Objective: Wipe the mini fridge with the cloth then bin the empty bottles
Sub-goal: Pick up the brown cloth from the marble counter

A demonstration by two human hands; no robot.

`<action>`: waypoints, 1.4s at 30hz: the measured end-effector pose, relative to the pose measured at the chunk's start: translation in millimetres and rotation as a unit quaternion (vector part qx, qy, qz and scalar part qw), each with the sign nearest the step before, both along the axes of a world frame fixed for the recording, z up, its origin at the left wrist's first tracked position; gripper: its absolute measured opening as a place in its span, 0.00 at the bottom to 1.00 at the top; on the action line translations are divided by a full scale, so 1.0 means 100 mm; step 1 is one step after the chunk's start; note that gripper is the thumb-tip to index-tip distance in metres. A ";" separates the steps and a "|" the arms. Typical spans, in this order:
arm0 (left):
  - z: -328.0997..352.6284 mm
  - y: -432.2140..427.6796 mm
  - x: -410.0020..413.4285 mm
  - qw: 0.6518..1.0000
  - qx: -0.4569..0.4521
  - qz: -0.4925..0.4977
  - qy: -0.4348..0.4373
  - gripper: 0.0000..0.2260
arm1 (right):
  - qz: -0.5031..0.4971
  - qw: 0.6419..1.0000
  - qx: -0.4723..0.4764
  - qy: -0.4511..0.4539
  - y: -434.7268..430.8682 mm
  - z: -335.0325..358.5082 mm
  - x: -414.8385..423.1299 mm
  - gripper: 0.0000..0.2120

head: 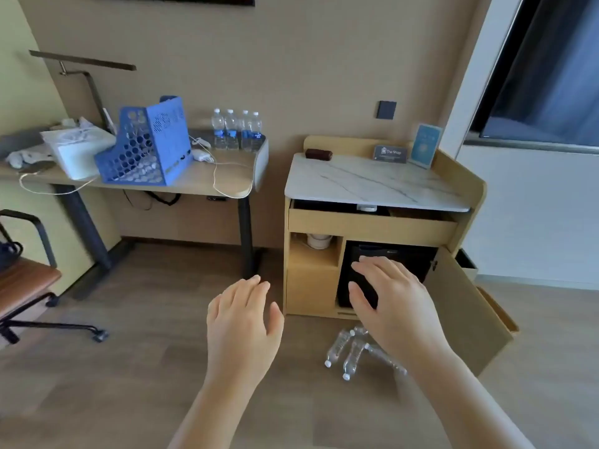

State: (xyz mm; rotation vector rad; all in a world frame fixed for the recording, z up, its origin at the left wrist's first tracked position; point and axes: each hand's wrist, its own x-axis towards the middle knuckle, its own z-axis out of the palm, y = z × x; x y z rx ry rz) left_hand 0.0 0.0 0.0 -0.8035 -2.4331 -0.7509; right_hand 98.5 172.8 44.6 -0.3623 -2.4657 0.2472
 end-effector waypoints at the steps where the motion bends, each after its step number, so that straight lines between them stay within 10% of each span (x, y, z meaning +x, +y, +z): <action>1: -0.01 0.08 -0.13 1.000 -0.007 -0.002 0.006 0.19 | -0.004 1.000 -0.005 0.007 0.11 -0.05 -0.14 0.20; 21: -0.43 0.65 -2.49 0.995 -0.008 0.066 -0.067 0.13 | 0.020 0.997 -0.050 -0.061 0.93 -0.45 -2.84 0.16; 42: -0.77 2.01 -5.47 0.987 -0.004 -0.115 -0.108 0.18 | -0.147 0.984 -0.073 -0.063 1.86 -0.59 -5.34 0.15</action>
